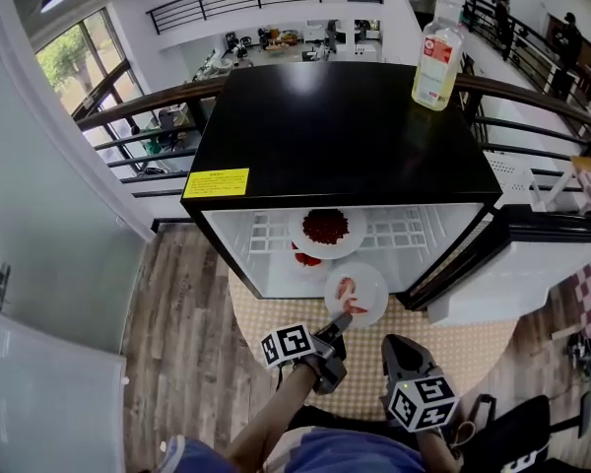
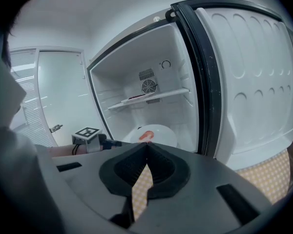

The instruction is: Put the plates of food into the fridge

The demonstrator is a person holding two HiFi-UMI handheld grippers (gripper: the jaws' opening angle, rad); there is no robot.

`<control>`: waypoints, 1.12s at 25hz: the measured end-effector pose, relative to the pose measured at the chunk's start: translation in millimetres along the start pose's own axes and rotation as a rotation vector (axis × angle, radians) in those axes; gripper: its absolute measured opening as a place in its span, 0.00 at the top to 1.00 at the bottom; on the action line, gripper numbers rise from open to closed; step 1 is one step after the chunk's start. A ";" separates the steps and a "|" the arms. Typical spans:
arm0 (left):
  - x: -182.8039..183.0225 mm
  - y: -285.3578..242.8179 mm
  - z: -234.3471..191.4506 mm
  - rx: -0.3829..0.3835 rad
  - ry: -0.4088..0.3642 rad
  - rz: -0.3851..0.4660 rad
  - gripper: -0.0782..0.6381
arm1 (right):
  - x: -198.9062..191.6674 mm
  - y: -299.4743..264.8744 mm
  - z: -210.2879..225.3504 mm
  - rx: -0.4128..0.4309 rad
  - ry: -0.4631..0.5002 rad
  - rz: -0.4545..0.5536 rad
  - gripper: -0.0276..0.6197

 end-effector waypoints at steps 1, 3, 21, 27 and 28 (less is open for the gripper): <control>4.4 -7.4 -1.6 -0.003 0.017 0.007 0.85 | -0.1 -0.7 2.3 0.005 0.002 -0.004 0.93; 13.7 -21.8 -6.7 0.014 0.035 0.012 0.85 | -0.1 -1.3 6.9 0.013 0.007 -0.011 0.93; 50.4 -102.1 -33.0 0.175 0.112 0.051 0.85 | 2.2 -1.6 31.7 0.015 0.001 -0.023 0.93; 53.1 -111.4 -36.4 0.233 0.040 0.025 0.85 | 0.6 1.2 35.3 0.001 -0.004 -0.023 0.93; 54.2 -112.4 -35.2 0.251 0.023 0.022 0.85 | 0.5 1.5 35.8 -0.001 -0.004 -0.023 0.93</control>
Point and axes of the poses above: the fingertips, and each gripper's own axes: y backward along the fingers, z to its right, x out of its top, the point moved 7 cm from there along y, backward along the fingers, and after that the axes turned 3 degrees about -x, right-handed, at the moved point
